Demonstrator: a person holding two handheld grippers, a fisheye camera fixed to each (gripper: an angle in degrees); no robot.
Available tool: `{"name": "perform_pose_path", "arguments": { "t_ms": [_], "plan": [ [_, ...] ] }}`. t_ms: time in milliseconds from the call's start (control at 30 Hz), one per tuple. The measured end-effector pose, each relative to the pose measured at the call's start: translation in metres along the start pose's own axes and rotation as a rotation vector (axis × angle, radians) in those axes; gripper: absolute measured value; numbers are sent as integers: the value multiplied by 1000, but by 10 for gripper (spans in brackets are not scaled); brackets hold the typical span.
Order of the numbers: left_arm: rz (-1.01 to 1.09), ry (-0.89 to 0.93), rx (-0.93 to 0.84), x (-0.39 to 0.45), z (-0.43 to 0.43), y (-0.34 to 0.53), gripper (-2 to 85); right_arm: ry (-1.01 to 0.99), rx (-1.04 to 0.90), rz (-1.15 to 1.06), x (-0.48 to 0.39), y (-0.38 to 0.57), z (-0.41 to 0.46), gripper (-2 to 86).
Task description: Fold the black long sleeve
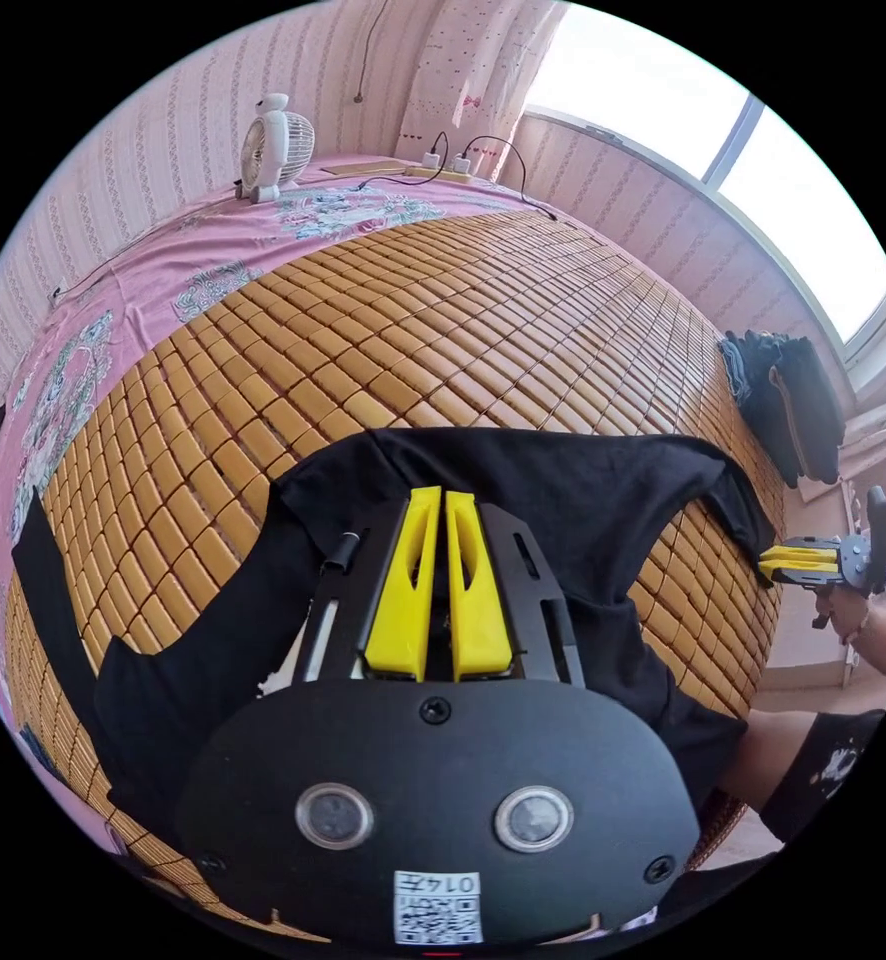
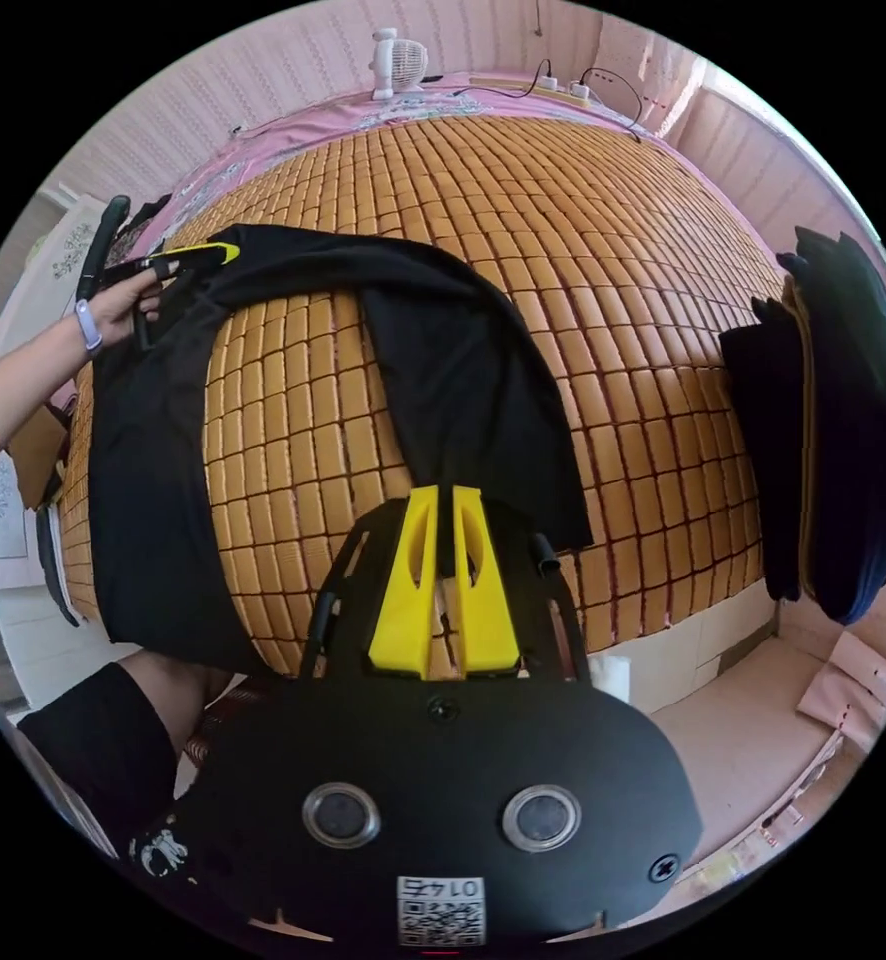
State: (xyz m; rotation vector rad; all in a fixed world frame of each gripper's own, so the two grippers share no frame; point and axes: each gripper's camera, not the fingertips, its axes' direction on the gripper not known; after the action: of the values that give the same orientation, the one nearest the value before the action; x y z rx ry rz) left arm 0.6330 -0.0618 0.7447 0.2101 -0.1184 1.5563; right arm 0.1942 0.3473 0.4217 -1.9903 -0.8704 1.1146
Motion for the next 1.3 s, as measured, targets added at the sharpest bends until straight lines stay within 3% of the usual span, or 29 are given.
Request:
{"name": "perform_pose_path", "arguments": {
  "t_ms": [200,333,500,600,667,933,1300],
  "plan": [
    [16,-7,-12,5,-3,2,-9,254,-138,-108,0,4,-4,6],
    [-18,23,-3,2,-7,8,-10,177,-200,-78,7,11,-7,23],
    [-28,20,4,6,-12,16,-10,44,27,228,25,-5,-18,22],
    [-59,22,6,7,-16,21,-10,73,-30,332,23,-22,13,5],
    [-68,20,-9,8,-18,22,-10,118,41,341,14,-23,14,-2],
    [-117,-42,-13,12,-30,30,-10,142,27,268,-15,-36,35,-9],
    [-87,27,-31,16,-51,57,-10,201,4,398,-29,-47,54,-9]
  ]
}}
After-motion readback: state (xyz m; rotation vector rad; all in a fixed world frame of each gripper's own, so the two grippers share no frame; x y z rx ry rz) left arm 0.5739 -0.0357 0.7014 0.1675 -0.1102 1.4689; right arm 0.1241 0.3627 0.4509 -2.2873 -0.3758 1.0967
